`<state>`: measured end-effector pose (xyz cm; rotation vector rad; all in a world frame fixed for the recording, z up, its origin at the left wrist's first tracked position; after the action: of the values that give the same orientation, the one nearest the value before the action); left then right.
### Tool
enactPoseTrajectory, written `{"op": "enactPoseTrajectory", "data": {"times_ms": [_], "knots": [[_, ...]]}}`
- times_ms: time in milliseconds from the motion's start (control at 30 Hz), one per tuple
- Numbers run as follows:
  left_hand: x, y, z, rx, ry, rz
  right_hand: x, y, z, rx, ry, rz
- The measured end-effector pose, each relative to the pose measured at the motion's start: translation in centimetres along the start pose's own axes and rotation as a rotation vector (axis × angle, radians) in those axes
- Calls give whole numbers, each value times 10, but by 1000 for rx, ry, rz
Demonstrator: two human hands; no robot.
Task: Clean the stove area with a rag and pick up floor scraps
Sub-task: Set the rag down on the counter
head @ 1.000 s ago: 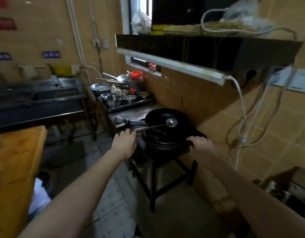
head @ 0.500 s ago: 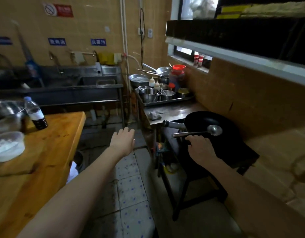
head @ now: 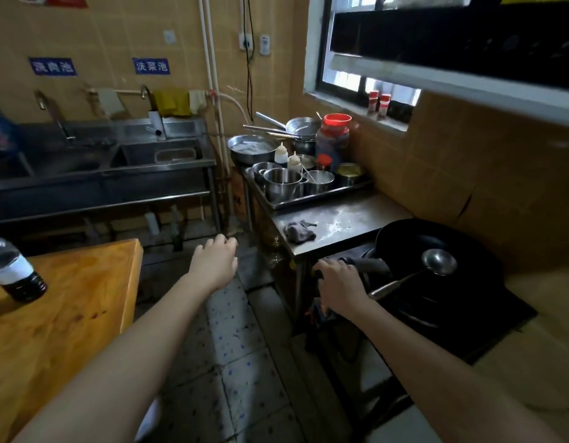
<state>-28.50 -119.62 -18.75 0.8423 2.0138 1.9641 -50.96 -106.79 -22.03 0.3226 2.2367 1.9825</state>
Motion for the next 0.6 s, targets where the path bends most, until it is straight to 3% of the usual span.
{"op": "enactPoseTrajectory", "data": {"times_ms": [600], "knots": [[-84, -77, -202, -190, -12, 0, 9, -95, -221, -189, -113, -30]]}}
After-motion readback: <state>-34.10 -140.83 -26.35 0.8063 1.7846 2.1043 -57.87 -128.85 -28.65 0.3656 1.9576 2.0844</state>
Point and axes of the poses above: each hand's wrist, its own z-axis away from the middle knuckle, its own y-axis out of the back of the hand, x = y × z, the point moved 1 cm from there along -z, towards the middle knuckle, and after that the axes turned 13 degrees about z, right-handed, at the moved point
